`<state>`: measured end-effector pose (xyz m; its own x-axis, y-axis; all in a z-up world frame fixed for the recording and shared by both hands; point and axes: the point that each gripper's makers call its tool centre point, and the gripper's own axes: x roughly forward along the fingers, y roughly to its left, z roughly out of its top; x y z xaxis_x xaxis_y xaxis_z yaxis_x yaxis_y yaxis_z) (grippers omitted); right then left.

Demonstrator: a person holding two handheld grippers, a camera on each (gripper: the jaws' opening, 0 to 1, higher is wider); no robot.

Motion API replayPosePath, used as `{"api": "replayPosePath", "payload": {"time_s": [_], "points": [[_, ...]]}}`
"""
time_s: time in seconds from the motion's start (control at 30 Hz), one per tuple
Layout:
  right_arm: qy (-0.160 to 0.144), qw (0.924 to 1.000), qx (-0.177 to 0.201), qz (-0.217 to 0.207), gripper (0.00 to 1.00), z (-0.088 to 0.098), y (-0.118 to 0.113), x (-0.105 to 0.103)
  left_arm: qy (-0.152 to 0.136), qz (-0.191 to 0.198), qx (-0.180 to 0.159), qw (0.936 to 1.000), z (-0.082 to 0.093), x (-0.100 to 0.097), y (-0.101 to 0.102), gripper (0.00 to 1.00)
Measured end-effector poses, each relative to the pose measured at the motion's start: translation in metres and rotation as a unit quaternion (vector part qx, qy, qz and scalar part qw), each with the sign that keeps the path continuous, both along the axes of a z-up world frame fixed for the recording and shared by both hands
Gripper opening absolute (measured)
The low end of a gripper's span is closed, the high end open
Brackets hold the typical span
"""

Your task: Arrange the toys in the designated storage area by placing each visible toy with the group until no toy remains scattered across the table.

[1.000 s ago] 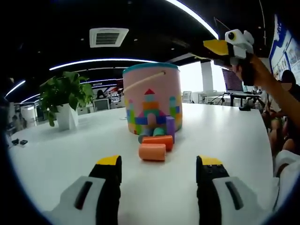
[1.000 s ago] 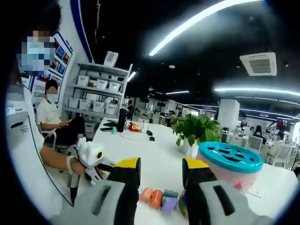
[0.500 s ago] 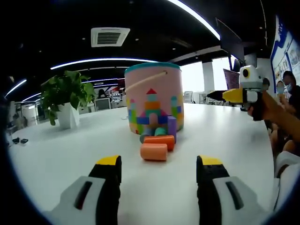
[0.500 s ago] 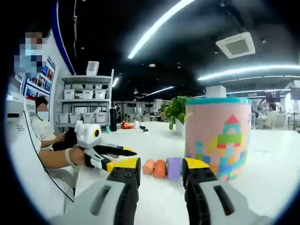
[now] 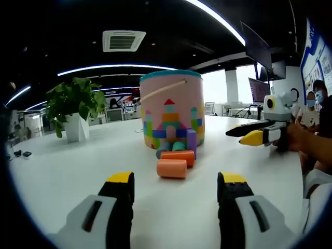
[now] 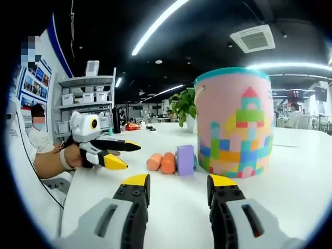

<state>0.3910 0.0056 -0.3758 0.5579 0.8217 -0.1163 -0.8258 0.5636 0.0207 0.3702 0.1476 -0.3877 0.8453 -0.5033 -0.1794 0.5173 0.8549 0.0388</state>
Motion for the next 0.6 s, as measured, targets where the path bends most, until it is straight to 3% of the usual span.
{"api": "replayPosePath", "payload": {"time_s": [0.2, 0.43, 0.6], "points": [[-0.005, 0.9999, -0.009, 0.010, 0.48, -0.002, 0.014, 0.008, 0.001, -0.001, 0.005, 1.0000, -0.002, 0.000, -0.001, 0.65], [-0.010, 0.9999, -0.005, 0.007, 0.45, 0.000, 0.042, 0.041, 0.005, -0.004, 0.005, 1.0000, -0.003, 0.001, -0.001, 0.63], [-0.019, 0.9996, -0.011, 0.018, 0.44, 0.001, 0.058, 0.053, 0.005, -0.004, 0.004, 1.0000, -0.003, 0.001, -0.001, 0.63]]}}
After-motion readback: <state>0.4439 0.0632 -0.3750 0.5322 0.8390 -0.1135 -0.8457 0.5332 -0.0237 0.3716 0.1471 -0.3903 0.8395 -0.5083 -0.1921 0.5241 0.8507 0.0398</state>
